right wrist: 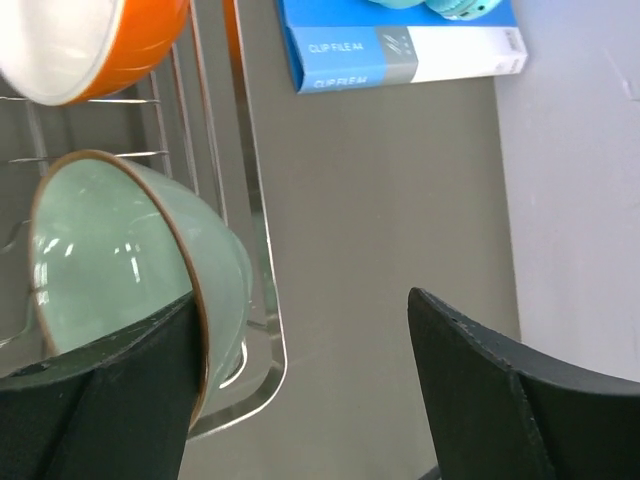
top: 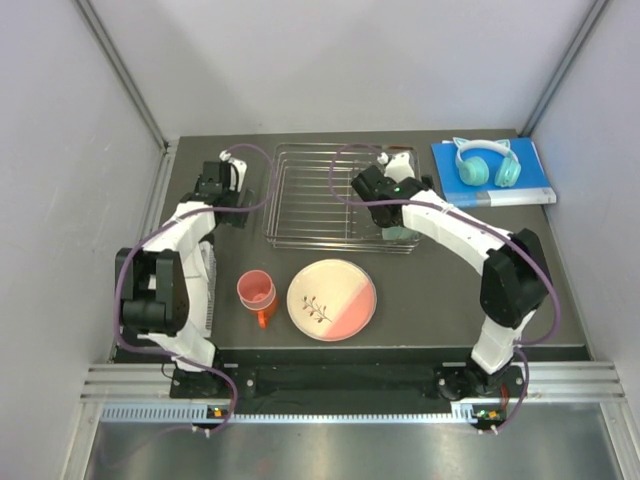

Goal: Load the mixed dishes into the dish rack

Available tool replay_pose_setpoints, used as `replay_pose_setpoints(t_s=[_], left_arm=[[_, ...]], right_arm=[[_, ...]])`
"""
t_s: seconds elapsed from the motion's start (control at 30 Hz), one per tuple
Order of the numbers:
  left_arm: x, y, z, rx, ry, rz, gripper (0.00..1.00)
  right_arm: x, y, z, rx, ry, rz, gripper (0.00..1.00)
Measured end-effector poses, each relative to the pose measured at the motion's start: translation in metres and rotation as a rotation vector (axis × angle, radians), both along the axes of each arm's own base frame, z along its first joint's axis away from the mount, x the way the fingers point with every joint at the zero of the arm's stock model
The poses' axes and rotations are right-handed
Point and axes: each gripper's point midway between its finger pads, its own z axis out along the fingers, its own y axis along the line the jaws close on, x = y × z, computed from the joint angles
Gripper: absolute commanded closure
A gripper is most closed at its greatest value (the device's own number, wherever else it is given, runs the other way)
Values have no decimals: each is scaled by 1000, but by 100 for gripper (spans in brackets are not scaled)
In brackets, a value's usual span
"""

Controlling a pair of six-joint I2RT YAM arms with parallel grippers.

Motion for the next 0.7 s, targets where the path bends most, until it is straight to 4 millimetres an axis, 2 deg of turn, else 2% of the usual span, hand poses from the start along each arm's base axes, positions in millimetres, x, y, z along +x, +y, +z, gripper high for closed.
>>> replay_pose_setpoints(t_s=[0.17,0.47,0.57,0.7], left_arm=[[0,-20,2,-76,-1,-31,2],[-14,-55,20,-169,-38,-115,2],[-18,-68,17,-180,-30,-139,2],[-26,-76,9,-173,-10,-153,2]], right_arm=[[-5,7,15,113,-33,51,10],[-26,26,89,433,-233,260,8],[-36,28,94,483,-246,306,8],[-55,29,78,528,-197,352,9]])
